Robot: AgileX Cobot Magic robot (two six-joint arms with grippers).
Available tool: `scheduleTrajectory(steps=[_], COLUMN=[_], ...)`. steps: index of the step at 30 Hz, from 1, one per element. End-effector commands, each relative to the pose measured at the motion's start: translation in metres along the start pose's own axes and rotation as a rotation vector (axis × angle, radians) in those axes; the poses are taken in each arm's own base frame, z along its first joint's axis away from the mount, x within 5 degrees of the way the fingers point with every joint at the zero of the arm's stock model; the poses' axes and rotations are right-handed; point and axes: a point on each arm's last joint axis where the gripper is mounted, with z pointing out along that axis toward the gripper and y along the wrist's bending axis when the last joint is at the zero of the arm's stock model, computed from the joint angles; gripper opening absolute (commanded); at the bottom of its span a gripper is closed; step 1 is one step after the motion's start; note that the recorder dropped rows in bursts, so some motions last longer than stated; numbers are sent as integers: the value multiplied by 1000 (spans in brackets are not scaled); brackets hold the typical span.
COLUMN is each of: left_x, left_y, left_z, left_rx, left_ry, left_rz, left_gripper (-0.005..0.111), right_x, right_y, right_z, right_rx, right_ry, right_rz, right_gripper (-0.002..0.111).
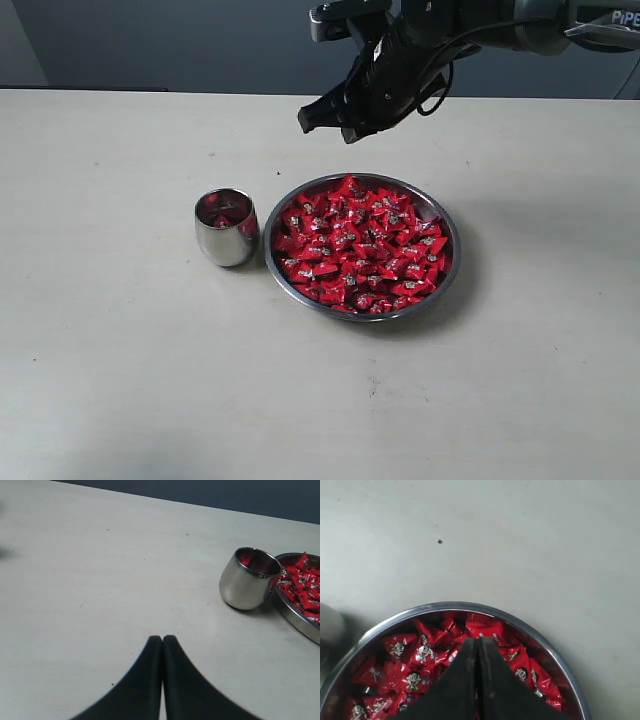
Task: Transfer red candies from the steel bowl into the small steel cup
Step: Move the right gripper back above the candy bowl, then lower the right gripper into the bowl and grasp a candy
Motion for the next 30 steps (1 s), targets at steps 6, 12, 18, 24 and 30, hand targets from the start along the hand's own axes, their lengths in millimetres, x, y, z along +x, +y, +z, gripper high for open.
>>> scheduleTrajectory(steps=[6,12,18,24,30], left_x=[0,0,0,0,0], left_y=[0,0,0,0,0], left_z=[0,0,0,0,0], left_rx=[-3,-3,-4,-4,-4], left_ry=[-9,-9,-11,-11,-11], left_rz=[-2,-2,-2,-2,-2], left_gripper=[0,0,0,0,0], right_x=[2,15,29,38,49], right_y=[-3,-4,-4,-4,-4], right_z=[-4,5,8,-5,-6], right_rx=[12,12,13,17,21], right_ry=[11,52,85,52,41], right_rz=[-9,-10,-8,-9,-7], right_gripper=[-1,-1,-1,-1,-1])
